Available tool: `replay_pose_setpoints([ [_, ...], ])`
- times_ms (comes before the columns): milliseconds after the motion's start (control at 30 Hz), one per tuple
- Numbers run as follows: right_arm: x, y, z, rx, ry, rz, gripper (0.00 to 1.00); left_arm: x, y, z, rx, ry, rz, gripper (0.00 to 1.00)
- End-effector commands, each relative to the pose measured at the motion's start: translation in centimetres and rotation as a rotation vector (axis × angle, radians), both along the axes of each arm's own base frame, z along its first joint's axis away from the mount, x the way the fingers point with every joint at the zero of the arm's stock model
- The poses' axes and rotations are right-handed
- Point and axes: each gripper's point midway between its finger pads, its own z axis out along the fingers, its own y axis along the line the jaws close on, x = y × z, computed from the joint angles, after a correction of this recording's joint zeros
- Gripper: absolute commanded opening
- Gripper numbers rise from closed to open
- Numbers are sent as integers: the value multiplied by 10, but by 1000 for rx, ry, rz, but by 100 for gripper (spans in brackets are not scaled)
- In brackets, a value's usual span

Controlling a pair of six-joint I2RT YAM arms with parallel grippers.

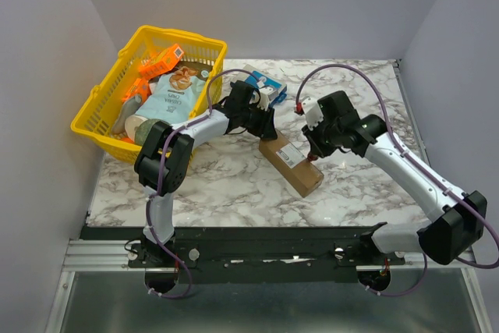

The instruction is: Unpack the express box

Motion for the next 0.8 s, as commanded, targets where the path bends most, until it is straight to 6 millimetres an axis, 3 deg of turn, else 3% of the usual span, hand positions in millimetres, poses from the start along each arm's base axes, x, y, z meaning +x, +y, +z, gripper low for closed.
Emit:
replay_pose_setpoints([
  [0,-16,-9,4,-4,41,-4,0,-29,35,-82,231,158,25,38],
  [767,-51,-32,0,-36,115,-29,1,-29,37,-85,242,153,24,38],
])
